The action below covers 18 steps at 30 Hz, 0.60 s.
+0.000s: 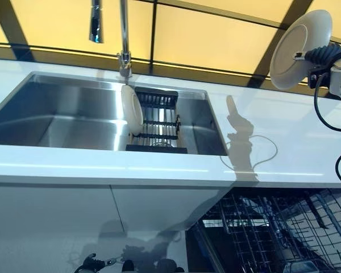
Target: Take plates into dishwasher
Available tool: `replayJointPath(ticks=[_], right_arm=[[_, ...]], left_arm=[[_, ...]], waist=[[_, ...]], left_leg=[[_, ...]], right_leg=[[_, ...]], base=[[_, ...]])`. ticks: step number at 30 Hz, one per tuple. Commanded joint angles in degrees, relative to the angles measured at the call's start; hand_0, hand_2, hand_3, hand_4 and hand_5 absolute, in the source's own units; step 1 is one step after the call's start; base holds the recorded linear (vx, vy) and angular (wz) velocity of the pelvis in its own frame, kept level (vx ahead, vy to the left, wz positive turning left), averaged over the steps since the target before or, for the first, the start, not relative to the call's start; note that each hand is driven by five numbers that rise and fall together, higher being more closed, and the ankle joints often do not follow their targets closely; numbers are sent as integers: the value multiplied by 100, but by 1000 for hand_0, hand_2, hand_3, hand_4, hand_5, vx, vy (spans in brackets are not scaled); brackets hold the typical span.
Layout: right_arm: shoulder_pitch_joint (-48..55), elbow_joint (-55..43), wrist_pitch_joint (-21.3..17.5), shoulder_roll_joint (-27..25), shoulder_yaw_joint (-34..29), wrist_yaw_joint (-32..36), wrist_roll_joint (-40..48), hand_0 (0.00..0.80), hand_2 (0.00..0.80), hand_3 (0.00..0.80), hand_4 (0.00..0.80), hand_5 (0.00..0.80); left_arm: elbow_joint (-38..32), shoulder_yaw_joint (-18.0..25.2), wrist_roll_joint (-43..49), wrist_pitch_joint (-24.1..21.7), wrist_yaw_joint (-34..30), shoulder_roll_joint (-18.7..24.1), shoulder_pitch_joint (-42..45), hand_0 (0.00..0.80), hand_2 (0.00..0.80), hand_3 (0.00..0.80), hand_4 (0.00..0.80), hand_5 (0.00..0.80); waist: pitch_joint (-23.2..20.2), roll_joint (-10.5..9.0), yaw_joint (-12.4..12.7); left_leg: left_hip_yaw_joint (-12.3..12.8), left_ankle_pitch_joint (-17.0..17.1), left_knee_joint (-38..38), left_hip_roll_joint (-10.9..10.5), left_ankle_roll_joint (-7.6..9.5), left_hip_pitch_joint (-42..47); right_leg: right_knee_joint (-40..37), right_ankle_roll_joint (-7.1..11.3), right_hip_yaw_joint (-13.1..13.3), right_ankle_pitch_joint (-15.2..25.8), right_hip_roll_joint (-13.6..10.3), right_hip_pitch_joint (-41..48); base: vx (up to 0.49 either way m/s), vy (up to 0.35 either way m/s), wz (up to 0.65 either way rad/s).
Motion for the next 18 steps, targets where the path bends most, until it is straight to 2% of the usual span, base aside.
replayJointPath(ticks=[1, 4, 10, 18], right_arm=[[-862, 100, -86, -693, 559, 513, -656, 800, 800, 800, 800, 800], [-682, 57, -81, -891, 517, 806, -914, 800, 800, 800, 800, 800], [286, -145, -141, -1420, 11, 1564, -1289, 800, 800, 800, 800, 800], [1911, -737, -251, -1878, -1218, 1891, -1396, 800, 800, 800, 800, 800]], left_arm=[[196, -194, 240, 48, -74, 176, -215, 0, 0, 0, 0, 0], [200, -166, 280, 61, -128, 172, -234, 0, 0, 0, 0, 0], [147, -106, 373, 135, -202, 137, -256, 0, 0, 0, 0, 0], [131, 40, 437, 198, -321, 147, -288, 0, 0, 0, 0, 0]], waist=[[-52, -204, -63], [-63, -171, -183], [-56, -103, -476], [-51, -34, -797]], left_leg=[[212, -421, -12, 203, -139, 363], [316, -435, -12, 227, -145, 389], [556, -453, -12, 277, -160, 438], [746, -466, -12, 323, -173, 460]], right_leg=[[6, 585, 106, 162, -357, 82], [6, 586, 177, 168, -344, 48], [6, 576, 340, 190, -312, -29], [6, 564, 480, 205, -276, -108]], base=[[-14, -8, -21], [-13, -12, -23], [-12, -11, -20], [-8, -5, -15]])
